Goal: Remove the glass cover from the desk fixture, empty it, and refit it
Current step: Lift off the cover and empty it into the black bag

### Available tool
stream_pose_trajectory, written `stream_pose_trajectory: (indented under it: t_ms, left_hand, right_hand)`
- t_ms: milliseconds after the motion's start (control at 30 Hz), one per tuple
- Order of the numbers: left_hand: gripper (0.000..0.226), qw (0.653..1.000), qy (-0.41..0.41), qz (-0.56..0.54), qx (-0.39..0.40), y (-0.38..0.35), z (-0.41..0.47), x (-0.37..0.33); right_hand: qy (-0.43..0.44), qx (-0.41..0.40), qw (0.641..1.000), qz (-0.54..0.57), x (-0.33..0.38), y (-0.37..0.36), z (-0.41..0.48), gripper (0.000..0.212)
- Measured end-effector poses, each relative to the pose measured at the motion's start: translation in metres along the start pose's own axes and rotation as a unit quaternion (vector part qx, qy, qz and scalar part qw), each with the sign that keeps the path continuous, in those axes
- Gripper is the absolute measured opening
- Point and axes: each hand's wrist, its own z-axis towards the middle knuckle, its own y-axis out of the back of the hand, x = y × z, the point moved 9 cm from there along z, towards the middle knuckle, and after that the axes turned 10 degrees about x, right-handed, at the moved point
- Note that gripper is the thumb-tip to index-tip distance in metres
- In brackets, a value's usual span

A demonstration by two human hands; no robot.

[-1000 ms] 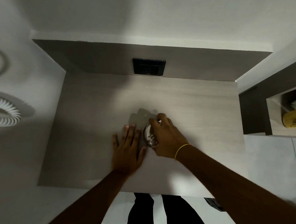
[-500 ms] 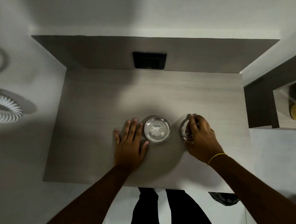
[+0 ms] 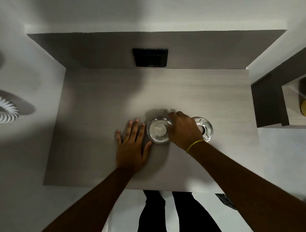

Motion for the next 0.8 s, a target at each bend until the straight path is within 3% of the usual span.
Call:
stream_pose_trajectory:
  t_ms: [133, 233, 333, 400, 500, 600, 700, 800]
  left_hand:
    - [0.078, 0.999, -0.015, -0.030, 0.005, 0.003, -0.001, 0.001]
    - [0.078, 0.992, -0.010, -0.125, -0.013, 0.011, -0.003, 0.003]
    - [0.075, 0.979, -0.033, -0.199, -0.040, 0.020, -0.016, -0.014]
    - [0.072, 0.971, -0.098, -0.214, -0.047, 0.024, -0.030, -0.052]
    - [0.067, 0.943, -0.246, -0.221, -0.025, 0.021, -0.051, -0.140]
    - [0.070, 0.903, -0.387, -0.182, 0.052, -0.007, -0.066, -0.238]
    - [0.079, 0.869, -0.480, -0.069, 0.102, -0.045, -0.071, -0.318]
    - [0.085, 0.845, -0.519, 0.047, 0.124, -0.077, -0.059, -0.363]
  right_hand:
    - [-0.001, 0.048, 0.999, 0.010, -0.001, -0.005, 0.019, 0.047]
    - [-0.029, 0.062, 0.995, 0.072, -0.021, -0.002, 0.018, 0.040]
    - [-0.053, 0.020, 0.984, 0.172, -0.052, 0.021, -0.006, 0.040]
    - [-0.067, -0.030, 0.967, 0.244, -0.080, 0.041, -0.037, 0.038]
    - [-0.111, -0.095, 0.908, 0.392, -0.141, 0.061, -0.096, 0.041]
    - [-0.172, -0.149, 0.847, 0.480, -0.211, 0.064, -0.165, 0.046]
    - [-0.229, -0.186, 0.801, 0.520, -0.264, 0.057, -0.233, 0.053]
    - [-0.266, -0.215, 0.746, 0.571, -0.308, 0.029, -0.282, 0.059]
